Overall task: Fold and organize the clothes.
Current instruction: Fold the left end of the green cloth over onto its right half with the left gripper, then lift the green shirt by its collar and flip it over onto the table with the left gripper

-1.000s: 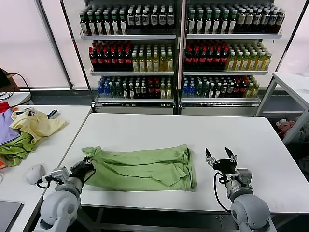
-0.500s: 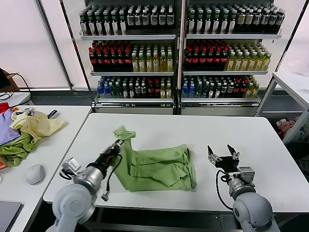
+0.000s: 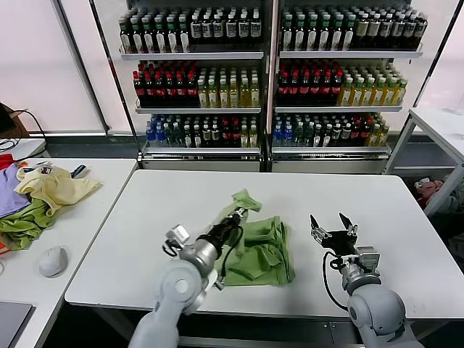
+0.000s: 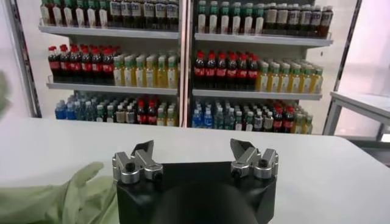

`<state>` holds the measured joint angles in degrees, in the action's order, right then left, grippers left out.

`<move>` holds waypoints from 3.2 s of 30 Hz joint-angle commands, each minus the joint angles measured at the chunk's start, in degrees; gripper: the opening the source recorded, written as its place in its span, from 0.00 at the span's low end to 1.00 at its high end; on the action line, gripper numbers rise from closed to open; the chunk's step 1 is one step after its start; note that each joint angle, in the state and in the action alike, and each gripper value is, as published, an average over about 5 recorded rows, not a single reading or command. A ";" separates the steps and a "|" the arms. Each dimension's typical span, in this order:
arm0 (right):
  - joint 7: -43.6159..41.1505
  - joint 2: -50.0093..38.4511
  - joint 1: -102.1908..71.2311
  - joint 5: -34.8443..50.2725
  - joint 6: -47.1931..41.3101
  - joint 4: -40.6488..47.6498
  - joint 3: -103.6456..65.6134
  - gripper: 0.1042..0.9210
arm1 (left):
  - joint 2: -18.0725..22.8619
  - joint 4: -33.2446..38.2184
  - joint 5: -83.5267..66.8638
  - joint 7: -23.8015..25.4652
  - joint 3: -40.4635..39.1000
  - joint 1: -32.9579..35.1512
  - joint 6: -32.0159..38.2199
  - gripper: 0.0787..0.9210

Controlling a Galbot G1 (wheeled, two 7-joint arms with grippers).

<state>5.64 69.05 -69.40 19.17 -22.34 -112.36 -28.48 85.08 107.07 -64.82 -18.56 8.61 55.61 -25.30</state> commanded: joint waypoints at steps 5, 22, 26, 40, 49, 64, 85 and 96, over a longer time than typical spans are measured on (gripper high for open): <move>0.13 -0.03 1.64 -0.13 0.33 2.70 0.65 0.88 | 4.89 -12.66 5.05 1.55 -9.64 -5.88 0.33 0.26; -0.03 0.40 3.58 -0.13 1.00 5.39 2.05 0.88 | -5.69 -0.47 16.09 3.47 -1.81 4.52 -0.04 0.83; -0.11 0.35 3.68 -0.13 1.13 5.35 1.98 0.88 | -8.38 3.69 24.87 1.70 2.18 9.89 1.95 0.88; -0.20 0.82 3.60 -0.83 1.31 5.21 2.44 0.88 | -7.07 -2.06 40.89 -3.15 2.38 13.86 2.19 0.88; -0.29 0.76 3.40 -0.86 1.48 4.89 2.31 0.88 | -4.95 -4.97 44.97 -5.00 -1.12 12.45 1.27 0.88; -0.52 1.04 4.20 -0.79 2.05 5.55 2.58 0.88 | -3.65 -6.59 43.00 -3.90 -2.52 11.68 2.43 0.50; -0.48 1.25 5.18 -0.58 2.50 6.13 2.87 0.88 | -13.87 7.07 10.08 -1.56 21.58 12.17 4.07 0.11; -0.56 1.90 5.17 -0.27 2.88 5.38 3.01 0.88 | -33.43 11.23 -4.19 -1.81 36.47 9.34 -2.89 0.11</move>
<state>5.09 70.90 -64.17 18.89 -19.47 -106.59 -25.47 65.65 112.99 -55.33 -19.89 32.42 66.42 -24.09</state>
